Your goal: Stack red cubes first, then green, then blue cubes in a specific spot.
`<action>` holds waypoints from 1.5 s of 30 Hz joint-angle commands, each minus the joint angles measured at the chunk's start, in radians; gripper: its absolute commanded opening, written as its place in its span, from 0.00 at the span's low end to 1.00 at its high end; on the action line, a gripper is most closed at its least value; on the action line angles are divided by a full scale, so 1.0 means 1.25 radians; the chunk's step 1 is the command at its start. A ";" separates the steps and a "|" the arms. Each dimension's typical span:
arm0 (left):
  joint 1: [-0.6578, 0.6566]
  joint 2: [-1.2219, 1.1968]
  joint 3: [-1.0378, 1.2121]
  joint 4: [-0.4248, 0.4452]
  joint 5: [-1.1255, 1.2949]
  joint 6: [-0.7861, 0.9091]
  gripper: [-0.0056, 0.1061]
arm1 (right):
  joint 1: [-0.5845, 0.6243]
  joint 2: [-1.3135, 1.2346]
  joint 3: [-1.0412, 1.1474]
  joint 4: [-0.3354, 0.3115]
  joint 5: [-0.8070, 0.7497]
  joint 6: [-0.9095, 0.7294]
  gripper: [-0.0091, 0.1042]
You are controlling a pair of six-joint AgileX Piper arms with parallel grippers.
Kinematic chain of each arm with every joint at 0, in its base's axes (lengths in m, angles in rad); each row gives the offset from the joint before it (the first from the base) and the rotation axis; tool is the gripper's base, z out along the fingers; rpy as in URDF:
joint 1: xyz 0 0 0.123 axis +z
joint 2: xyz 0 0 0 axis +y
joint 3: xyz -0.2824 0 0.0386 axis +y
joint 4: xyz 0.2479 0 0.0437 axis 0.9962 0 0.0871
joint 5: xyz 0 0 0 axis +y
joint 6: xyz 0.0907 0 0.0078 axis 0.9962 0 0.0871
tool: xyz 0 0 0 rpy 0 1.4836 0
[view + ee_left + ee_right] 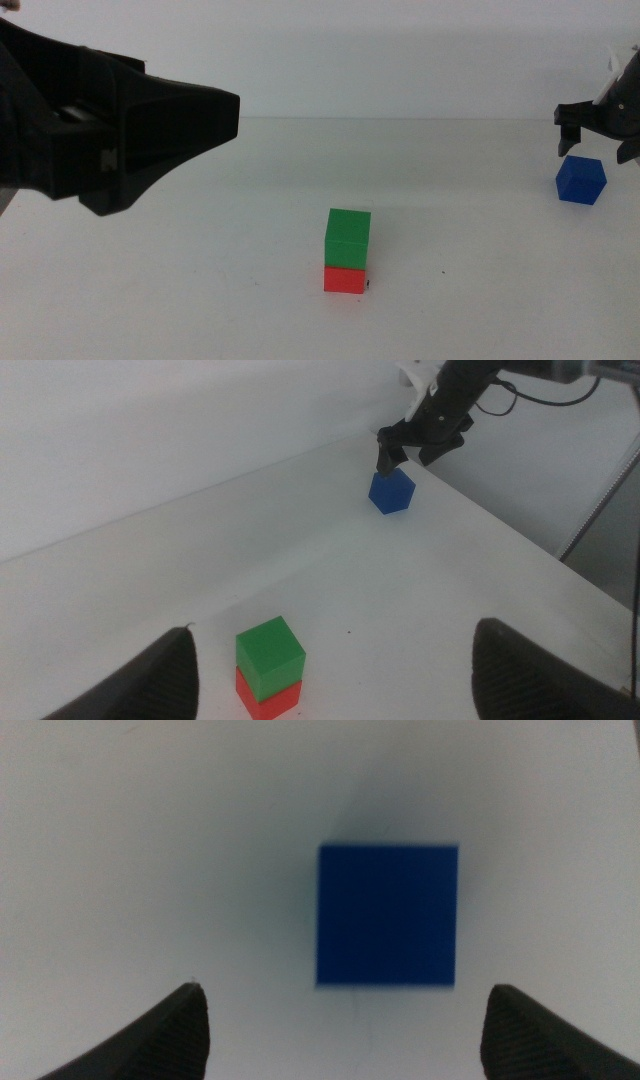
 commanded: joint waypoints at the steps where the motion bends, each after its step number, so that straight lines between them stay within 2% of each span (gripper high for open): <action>1: -0.003 -0.001 0.004 0.001 -0.007 -0.004 0.89 | -0.019 0.032 -0.040 -0.012 0.014 0.004 0.88; 7: -0.003 -0.001 0.004 0.001 -0.001 -0.003 0.89 | -0.035 0.094 -0.057 -0.006 -0.028 -0.006 0.87; 11: -0.003 -0.001 0.004 0.001 -0.003 -0.003 0.89 | -0.035 0.129 -0.057 -0.002 -0.066 -0.043 0.77; 15: -0.003 -0.001 0.004 0.001 -0.003 -0.003 0.89 | -0.035 0.140 -0.057 0.000 -0.073 -0.047 0.51; 18: -0.003 -0.001 0.004 0.001 -0.003 -0.003 0.89 | -0.032 0.114 -0.057 -0.001 -0.035 -0.047 0.25; 23: -0.003 -0.001 0.004 0.001 -0.001 -0.003 0.89 | 0.030 -0.052 0.000 -0.011 0.002 -0.001 0.27; 27: -0.003 -0.001 0.004 0.001 0.001 -0.003 0.89 | 0.159 -0.210 0.107 -0.019 0.033 0.121 0.24; 29: -0.003 -0.001 0.004 0.001 0.001 -0.003 0.89 | 0.267 -0.253 0.120 -0.061 0.058 0.211 0.24; 31: -0.003 -0.001 0.004 0.001 0.001 -0.003 0.89 | 0.387 -0.267 0.108 -0.146 0.101 0.325 0.24; 33: -0.003 -0.001 0.004 0.001 0.001 -0.003 0.89 | 0.486 -0.255 0.082 -0.205 0.147 0.413 0.24; 38: -0.003 -0.001 0.004 0.001 0.001 -0.003 0.89 | 0.648 -0.177 -0.003 -0.209 0.174 0.503 0.24; 45: -0.003 -0.001 0.004 0.001 0.001 0.001 0.89 | 0.712 -0.103 -0.023 -0.194 0.174 0.576 0.24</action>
